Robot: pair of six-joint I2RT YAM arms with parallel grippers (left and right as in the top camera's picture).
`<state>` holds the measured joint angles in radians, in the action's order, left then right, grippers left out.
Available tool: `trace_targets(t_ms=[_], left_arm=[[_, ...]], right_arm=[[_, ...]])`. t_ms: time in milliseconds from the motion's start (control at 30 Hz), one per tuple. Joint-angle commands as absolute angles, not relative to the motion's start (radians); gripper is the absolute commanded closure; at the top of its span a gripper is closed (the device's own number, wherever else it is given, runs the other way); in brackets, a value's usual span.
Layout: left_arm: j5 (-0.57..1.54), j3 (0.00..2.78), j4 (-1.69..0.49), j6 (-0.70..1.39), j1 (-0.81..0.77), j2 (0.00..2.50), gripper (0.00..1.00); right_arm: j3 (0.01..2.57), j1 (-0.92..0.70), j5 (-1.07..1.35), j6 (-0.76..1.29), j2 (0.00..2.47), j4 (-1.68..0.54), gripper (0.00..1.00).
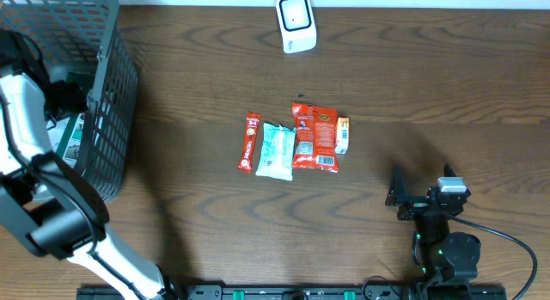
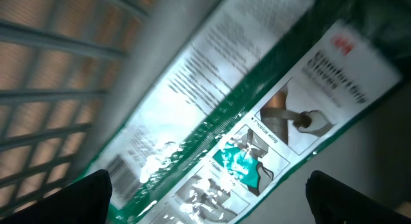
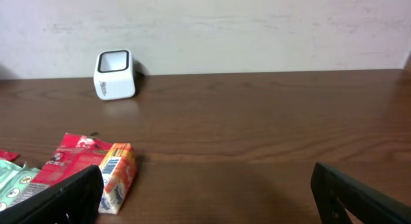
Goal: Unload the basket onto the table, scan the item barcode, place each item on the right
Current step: 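Move the left gripper into the basket and grasp the green gloves pack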
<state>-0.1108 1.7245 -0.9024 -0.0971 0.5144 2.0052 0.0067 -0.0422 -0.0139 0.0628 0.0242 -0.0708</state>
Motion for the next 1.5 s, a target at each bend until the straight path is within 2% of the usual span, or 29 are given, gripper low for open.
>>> trace_targets(t_ms=[0,167,467,533,733,767,800,933,1100,1333,1467], left_arm=[[-0.089,1.721,-0.923,-0.122,0.515,2.091,0.03],[0.053,1.721,-0.926,-0.19,0.515,2.189,0.02],[0.007,1.721,-0.919,-0.182,0.518,2.259,0.04],[0.007,1.72,-0.919,-0.182,0.518,2.26,0.14],[0.008,1.72,-0.921,-0.182,0.519,2.262,0.75],[0.008,1.721,-0.923,-0.181,0.519,2.261,0.9],[0.008,1.723,-0.923,-0.169,0.519,2.259,0.93],[0.007,1.781,-0.957,-0.106,0.519,2.221,0.92],[0.007,1.844,-0.963,-0.027,0.519,2.027,0.93],[0.008,1.845,-0.907,0.127,0.513,1.605,0.93],[0.009,1.845,-0.844,0.137,0.487,1.349,0.93]], right_arm=[[0.006,-0.031,-0.009,0.051,0.02,-0.075,0.01],[0.006,-0.031,-0.009,0.051,0.02,-0.075,0.01],[0.006,-0.031,-0.009,0.051,0.02,-0.075,0.01],[0.006,-0.031,-0.009,0.051,0.02,-0.075,0.01],[0.006,-0.031,-0.009,0.051,0.02,-0.075,0.01],[0.006,-0.031,-0.009,0.051,0.02,-0.075,0.01],[0.006,-0.031,-0.009,0.051,0.02,-0.075,0.01],[0.006,-0.031,-0.009,0.051,0.02,-0.075,0.01],[0.006,-0.031,-0.009,0.051,0.02,-0.075,0.01],[0.006,-0.031,-0.009,0.051,0.02,-0.075,0.01],[0.006,-0.031,-0.009,0.051,0.02,-0.075,0.01]])
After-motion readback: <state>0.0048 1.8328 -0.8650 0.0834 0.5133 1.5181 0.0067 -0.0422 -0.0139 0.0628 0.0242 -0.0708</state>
